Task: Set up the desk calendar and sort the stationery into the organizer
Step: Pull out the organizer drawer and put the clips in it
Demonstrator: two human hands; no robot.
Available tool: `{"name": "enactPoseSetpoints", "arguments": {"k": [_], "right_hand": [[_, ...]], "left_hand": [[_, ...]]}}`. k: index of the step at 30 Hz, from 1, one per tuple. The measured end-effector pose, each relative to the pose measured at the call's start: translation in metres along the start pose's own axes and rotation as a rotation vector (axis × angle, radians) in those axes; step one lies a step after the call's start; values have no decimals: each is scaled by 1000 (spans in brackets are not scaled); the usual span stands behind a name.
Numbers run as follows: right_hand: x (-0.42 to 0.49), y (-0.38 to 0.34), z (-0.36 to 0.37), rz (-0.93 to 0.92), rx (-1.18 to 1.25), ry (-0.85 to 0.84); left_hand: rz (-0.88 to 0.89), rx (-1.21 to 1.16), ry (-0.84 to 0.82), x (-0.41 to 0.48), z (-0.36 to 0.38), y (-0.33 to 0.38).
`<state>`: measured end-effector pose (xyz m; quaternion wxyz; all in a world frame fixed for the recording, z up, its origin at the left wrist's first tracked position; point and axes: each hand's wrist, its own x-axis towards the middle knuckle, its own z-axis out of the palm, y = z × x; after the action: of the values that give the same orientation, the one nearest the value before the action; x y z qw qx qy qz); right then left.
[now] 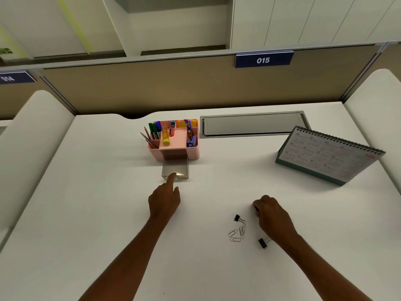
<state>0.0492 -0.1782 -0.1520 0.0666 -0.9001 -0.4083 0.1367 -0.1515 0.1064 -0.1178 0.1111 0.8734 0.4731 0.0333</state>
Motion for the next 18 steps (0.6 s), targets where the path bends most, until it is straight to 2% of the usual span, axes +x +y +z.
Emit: {"name": "enactPoseSetpoints", "arguments": {"k": [3, 5, 7, 9, 13, 18], "right_hand": [[1, -5, -6, 13, 77, -4], [2, -13, -11, 25, 214, 19], [5, -28, -17, 17, 375, 51], [8, -47, -24, -34, 467, 78], [12, -78, -31, -181, 438, 139], [17, -88, -29, -200, 391, 167]], "left_hand": [[-18, -97, 5, -11, 1, 12], [-89, -372, -54, -23, 5, 26], [-181, -788, -249, -32, 4, 47], [-239, -1038, -428, -43, -4, 69], [-155, -1185, -596, -55, -12, 95], [-228, -1231, -539, -55, -12, 97]]}}
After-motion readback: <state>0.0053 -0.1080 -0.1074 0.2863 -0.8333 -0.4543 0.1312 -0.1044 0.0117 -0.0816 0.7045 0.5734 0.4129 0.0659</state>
